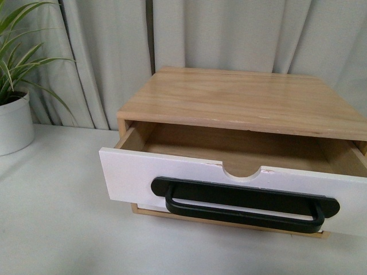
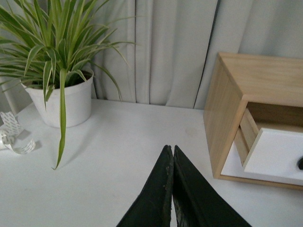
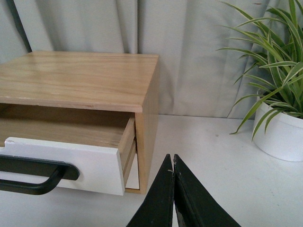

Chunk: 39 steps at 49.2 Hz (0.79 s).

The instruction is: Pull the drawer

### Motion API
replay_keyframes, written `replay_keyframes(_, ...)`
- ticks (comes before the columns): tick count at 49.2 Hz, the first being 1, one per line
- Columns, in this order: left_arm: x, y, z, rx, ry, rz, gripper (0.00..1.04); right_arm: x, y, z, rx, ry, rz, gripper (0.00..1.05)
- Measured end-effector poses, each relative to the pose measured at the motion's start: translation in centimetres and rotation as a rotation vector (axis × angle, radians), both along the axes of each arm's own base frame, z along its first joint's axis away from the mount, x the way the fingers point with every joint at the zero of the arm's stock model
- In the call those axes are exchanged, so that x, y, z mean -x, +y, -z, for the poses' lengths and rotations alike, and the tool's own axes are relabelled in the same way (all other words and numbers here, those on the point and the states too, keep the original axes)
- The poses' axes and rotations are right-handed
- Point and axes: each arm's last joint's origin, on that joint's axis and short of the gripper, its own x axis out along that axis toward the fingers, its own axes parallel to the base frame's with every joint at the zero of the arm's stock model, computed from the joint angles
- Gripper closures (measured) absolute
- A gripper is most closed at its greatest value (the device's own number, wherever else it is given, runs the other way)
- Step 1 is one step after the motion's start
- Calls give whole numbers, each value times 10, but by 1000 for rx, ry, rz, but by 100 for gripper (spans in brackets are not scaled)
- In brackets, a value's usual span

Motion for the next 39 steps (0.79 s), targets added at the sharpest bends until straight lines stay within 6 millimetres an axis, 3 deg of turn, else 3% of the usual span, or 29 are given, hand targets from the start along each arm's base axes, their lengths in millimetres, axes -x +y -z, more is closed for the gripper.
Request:
replay_keyframes(32,17,0,3,3,-1,-1,101,3,0,8,0,-31,0,103)
replay_keyframes(35,17,0,3,4,-1,-1,98,3,0,8,0,-31,0,98)
replay_keyframes(39,17,0,3,4,-1,-1,79,3,0,8,0,-31,0,77)
